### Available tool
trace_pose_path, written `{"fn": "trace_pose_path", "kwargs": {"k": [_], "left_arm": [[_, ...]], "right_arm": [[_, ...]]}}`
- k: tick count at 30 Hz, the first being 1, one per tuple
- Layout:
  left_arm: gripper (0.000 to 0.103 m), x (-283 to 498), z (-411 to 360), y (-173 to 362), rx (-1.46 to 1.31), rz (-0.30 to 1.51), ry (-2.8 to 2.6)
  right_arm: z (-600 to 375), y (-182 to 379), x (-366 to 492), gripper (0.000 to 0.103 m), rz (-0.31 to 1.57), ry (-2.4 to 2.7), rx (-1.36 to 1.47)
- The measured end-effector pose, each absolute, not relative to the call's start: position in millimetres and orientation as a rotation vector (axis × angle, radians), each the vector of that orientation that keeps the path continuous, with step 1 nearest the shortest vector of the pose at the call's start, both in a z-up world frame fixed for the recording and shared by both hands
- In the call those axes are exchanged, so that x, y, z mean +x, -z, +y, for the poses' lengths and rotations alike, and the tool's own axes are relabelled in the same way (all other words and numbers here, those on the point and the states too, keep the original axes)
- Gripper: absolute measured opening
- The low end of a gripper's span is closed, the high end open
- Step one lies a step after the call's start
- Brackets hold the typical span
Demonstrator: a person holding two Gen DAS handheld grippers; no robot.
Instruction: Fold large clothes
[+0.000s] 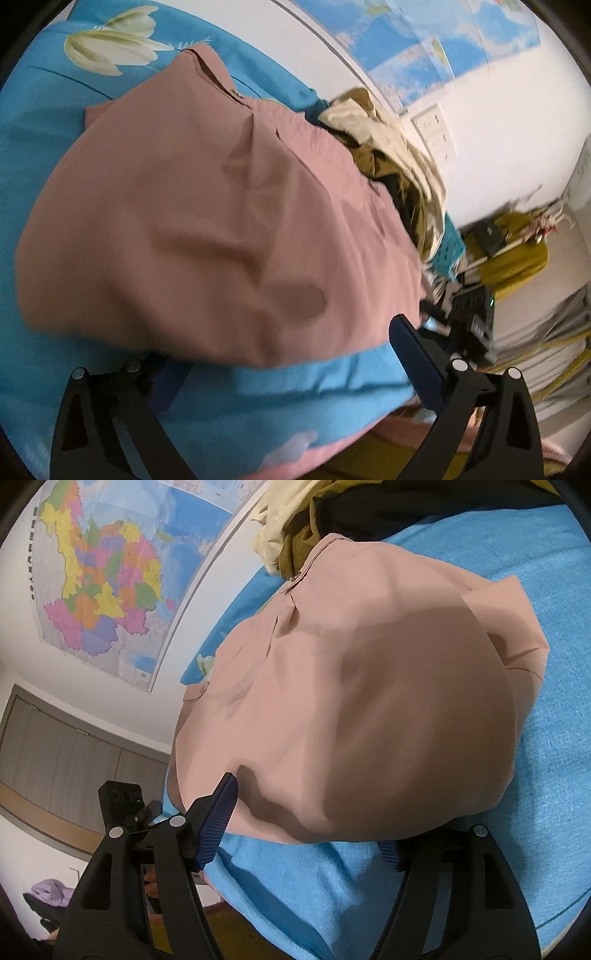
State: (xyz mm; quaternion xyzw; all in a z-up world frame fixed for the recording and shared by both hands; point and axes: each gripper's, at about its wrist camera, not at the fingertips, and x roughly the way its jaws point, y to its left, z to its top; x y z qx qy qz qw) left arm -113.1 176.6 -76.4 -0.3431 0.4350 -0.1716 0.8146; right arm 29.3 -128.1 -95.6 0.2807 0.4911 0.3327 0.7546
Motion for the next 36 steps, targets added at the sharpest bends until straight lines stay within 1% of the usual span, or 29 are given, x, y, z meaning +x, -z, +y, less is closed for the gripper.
{"fn": "trace_pose_path", "kwargs": {"k": [4, 14, 27, 36], "left_arm": [[0.096, -104.6, 173.2, 74.6, -0.728, 0.918, 0.333], [0.096, -96.8, 148.4, 68.6, -0.558, 0.933, 0.222], [0.096, -93.6, 146.5, 69.7, -0.529, 0.923, 0.220], [0.096, -90.0, 151.0, 70.2, -0.572, 0.917, 0.227]], "right_arm": [[-129.2, 96.4, 30.4, 0.068, 1.065, -0.719, 0.625], [-131.2, 97.4, 31.2, 0.067, 1.039, -0.687, 0.654], [-128.4, 98.1, 34.2, 0.067, 1.006, -0.634, 0.644], [-128.5, 97.6, 37.4, 0.067, 0.984, -0.582, 0.671]]}}
